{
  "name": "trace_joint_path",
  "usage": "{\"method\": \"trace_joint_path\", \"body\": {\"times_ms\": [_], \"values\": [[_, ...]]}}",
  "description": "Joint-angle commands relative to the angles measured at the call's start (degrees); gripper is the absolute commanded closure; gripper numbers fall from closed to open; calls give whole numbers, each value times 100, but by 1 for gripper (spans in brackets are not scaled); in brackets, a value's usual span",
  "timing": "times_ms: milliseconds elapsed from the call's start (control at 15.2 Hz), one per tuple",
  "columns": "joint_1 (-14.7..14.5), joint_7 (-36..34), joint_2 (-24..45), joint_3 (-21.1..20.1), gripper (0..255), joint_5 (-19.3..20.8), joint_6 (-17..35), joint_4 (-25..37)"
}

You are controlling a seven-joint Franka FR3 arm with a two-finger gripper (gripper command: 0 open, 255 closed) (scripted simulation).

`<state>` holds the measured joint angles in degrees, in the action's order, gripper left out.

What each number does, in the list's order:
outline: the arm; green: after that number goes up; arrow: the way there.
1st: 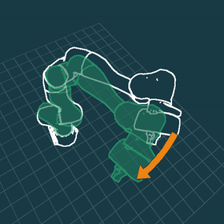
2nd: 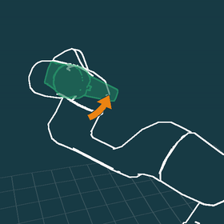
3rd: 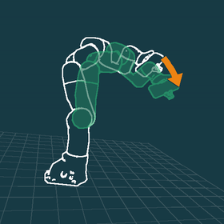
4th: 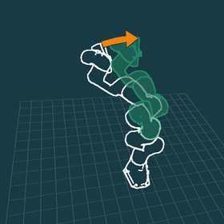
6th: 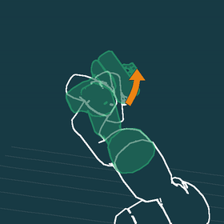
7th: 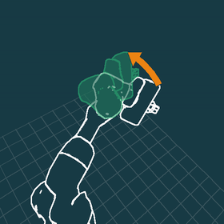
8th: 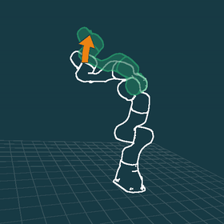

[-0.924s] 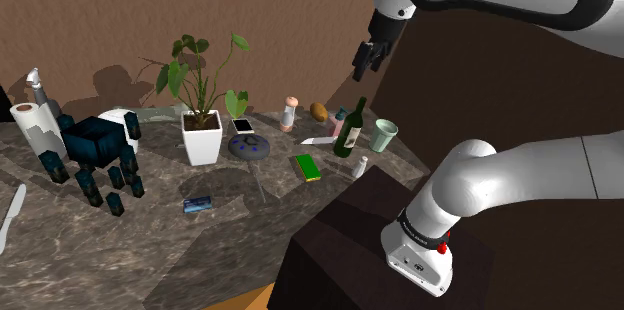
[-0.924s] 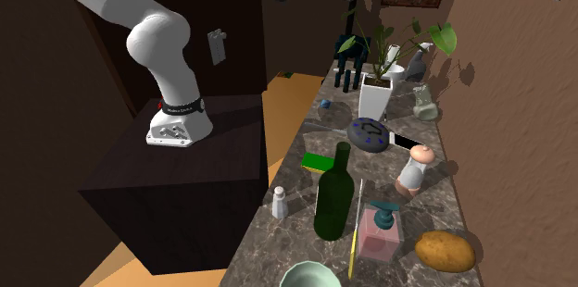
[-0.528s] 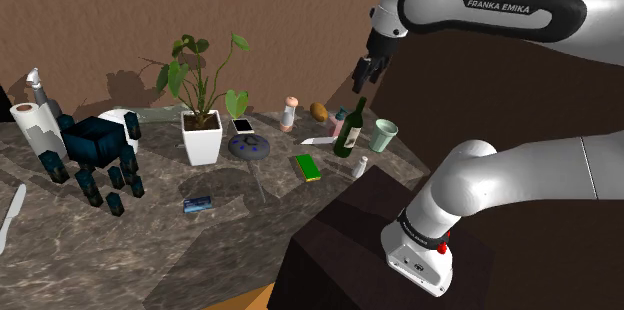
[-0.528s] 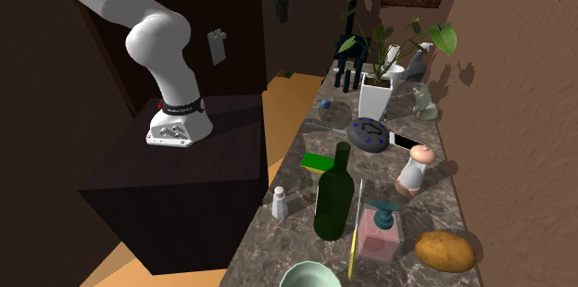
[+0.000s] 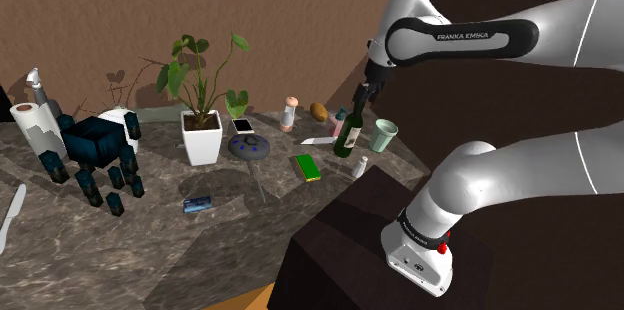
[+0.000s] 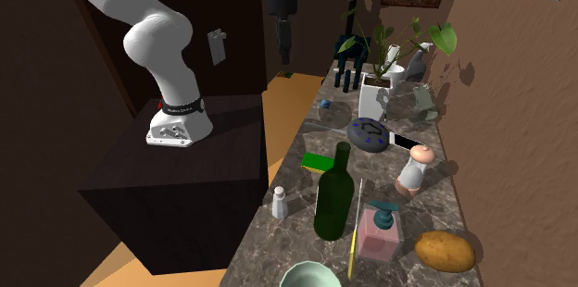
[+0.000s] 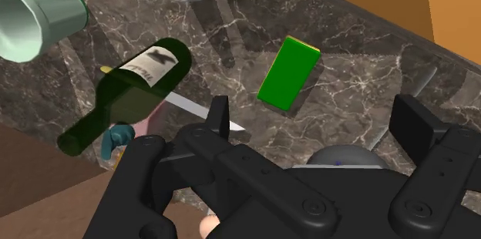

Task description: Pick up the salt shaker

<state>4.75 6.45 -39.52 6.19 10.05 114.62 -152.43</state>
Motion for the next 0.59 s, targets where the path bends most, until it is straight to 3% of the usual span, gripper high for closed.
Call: {"method": "trace_joint_path", "body": {"times_ms": [0, 528], "values": [[113, 136, 209, 187, 0, 131, 398, -198], [512, 612, 1453, 877, 0, 557, 1945, -607]]}}
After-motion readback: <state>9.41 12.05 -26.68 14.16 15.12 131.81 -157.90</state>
